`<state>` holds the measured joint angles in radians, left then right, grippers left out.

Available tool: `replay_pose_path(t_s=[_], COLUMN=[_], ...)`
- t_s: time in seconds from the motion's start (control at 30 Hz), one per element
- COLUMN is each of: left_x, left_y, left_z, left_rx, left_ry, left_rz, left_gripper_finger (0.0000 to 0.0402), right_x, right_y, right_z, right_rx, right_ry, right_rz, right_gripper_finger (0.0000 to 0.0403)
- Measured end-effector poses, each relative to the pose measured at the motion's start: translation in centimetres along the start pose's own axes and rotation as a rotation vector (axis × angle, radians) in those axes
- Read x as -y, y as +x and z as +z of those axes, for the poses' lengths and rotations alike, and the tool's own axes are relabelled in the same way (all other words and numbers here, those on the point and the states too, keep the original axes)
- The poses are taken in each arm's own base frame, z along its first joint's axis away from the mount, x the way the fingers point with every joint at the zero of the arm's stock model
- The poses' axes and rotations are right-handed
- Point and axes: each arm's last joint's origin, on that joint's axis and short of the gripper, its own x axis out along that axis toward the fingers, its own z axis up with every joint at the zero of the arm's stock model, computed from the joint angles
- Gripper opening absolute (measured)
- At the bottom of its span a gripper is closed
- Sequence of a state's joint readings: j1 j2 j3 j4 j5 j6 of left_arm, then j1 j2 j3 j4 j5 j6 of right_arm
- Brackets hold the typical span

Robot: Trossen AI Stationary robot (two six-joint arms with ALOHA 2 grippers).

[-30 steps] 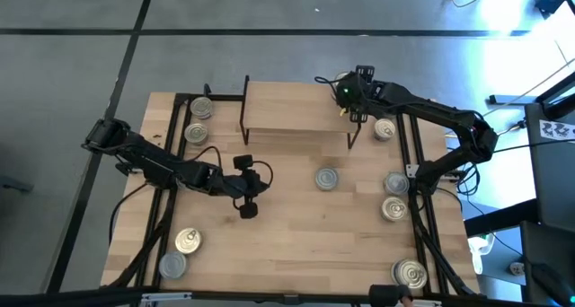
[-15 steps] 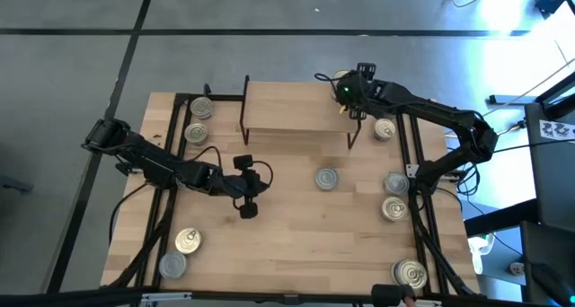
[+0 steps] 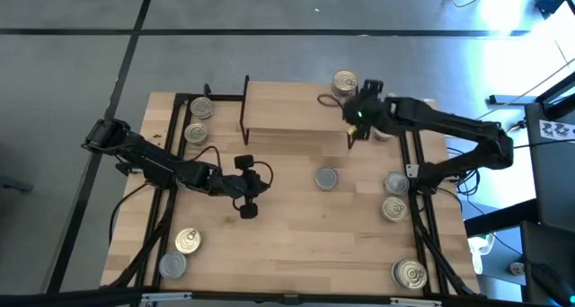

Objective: Stack canned seafood by type on shelf
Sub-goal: Put the green white tuna can on the shelf

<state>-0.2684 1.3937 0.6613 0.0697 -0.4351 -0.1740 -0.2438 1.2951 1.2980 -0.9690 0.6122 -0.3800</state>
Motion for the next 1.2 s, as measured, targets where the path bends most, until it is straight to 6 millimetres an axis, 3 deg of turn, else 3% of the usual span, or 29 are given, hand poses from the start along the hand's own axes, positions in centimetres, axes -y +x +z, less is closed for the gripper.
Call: replay_pose_path(t_s=[0.27,0.47,0.63,0.8,0.97,1.2], left_x=[-0.1,-0.4,-1.1,-1.3,-1.0,-0.5], left_y=[0.0,0.2,0.4,0.8,1.8,3.1], left_z=[0.0,0.1,0.2,0.3,0.2,-0.5], left_rx=[-0.001,-0.001,-0.002,0.011,0.038,0.026], left_ry=[-0.042,-0.079,-0.142,-0.155,-0.135,-0.124], left_rz=[-0.002,0.01,0.03,0.04,0.037,0.039], left_gripper_finger=[0.0008,0.0036,0.0108,0.0165,0.0185,0.0187], right_x=[-4.4,-8.9,-12.8,-16.0,-18.1,-19.6], right_y=[-3.7,-3.9,-1.9,1.3,3.9,5.5], right_z=[0.1,-0.5,-1.7,-3.2,-5.2,-6.4], right_rx=[0.092,0.077,0.09,0.165,0.238,0.304], right_ry=[0.103,0.12,0.119,0.2,0.262,0.329], right_rz=[0.378,0.566,0.594,0.605,0.559,0.548], right_gripper_finger=[0.0285,0.0285,0.0285,0.0276,0.0241,0.0197])
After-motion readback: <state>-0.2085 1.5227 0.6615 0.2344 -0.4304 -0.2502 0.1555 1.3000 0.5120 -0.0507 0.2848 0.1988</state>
